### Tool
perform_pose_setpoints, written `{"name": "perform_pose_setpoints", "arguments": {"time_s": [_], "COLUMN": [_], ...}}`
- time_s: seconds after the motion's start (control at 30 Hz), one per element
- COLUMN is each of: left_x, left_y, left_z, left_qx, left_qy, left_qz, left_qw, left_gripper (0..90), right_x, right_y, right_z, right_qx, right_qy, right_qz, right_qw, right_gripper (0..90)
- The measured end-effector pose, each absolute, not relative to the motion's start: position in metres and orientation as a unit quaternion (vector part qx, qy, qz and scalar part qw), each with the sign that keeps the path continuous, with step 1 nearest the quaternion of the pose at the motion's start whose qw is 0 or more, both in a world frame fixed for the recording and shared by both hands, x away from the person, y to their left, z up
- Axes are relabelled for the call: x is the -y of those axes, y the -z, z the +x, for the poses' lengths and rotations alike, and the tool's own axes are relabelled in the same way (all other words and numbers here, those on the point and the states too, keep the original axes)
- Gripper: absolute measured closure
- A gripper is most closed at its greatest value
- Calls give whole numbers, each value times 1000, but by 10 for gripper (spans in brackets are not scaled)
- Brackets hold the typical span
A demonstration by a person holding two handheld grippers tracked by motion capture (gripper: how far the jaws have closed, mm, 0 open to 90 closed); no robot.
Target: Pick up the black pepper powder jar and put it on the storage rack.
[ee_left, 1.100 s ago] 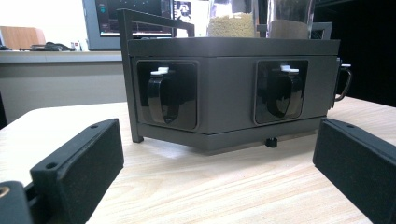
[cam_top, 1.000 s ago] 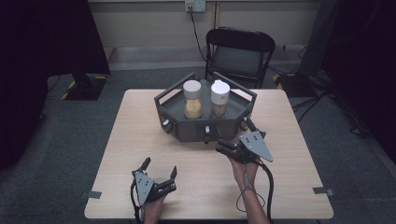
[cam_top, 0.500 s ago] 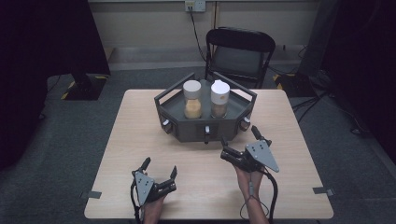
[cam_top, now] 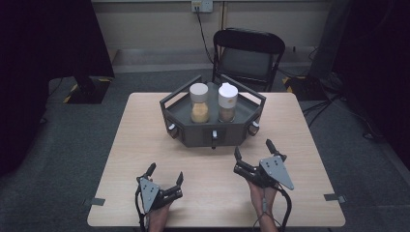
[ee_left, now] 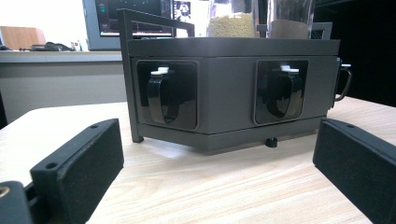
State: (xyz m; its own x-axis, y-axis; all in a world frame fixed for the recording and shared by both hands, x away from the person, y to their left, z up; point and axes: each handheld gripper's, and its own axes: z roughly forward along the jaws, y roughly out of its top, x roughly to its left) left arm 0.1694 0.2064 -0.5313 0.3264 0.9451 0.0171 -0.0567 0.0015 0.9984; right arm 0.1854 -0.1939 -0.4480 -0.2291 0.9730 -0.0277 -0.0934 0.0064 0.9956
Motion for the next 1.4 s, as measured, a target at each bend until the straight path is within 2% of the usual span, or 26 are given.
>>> {"name": "perform_pose_setpoints", "arguments": {"time_s": [0.87,1.4], "left_x": [-206,-206], "left_y": [531,531], "left_z": [169,169], "left_qx": [-394,-394], "left_qy": [-426,-426], "left_qz": [564,564], "left_qw": [588,588], "left_gripper": [11,11], "right_x": [205,208], "right_y": [480,500], "right_z": [167,165], "right_qx": [-525,-532], "right_qy": [-547,-533], "right_qz": [432,451], "right_qw": [488,479], "right_gripper": [1,2]}}
